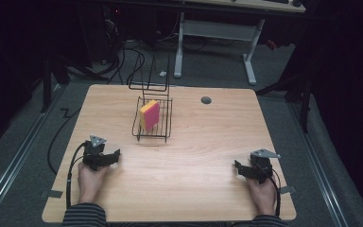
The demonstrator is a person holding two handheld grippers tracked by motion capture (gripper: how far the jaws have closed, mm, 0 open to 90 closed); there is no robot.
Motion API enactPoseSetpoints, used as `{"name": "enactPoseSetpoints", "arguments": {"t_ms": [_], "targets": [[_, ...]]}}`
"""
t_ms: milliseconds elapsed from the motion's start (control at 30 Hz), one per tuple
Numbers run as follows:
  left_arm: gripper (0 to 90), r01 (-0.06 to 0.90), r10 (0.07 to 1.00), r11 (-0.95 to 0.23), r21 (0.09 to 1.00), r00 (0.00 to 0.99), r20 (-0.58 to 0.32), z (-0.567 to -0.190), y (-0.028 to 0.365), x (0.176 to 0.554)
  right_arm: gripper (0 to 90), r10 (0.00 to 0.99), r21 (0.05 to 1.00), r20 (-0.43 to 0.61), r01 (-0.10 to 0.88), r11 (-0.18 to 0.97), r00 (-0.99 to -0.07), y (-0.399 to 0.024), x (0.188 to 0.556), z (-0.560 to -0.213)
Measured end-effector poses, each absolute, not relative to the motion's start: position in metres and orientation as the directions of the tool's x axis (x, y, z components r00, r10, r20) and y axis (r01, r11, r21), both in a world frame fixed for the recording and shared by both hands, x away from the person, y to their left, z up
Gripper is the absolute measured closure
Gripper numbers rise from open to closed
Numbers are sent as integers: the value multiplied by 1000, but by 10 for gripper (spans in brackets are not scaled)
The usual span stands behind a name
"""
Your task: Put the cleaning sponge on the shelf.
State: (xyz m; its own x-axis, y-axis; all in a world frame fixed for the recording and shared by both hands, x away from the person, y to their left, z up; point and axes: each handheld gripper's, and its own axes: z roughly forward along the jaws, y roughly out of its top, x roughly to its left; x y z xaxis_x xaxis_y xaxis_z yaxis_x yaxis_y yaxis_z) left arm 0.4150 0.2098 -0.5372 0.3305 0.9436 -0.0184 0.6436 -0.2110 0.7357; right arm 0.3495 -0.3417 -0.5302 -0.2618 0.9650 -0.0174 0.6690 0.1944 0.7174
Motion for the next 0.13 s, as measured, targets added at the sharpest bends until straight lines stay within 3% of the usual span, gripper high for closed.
{"name": "enactPoseSetpoints", "arguments": {"t_ms": [133], "targets": [[207,644,941,-218,734,338,-17,-537,210,415,266,965,719,-16,668,194,-263,-342,349,-530]]}}
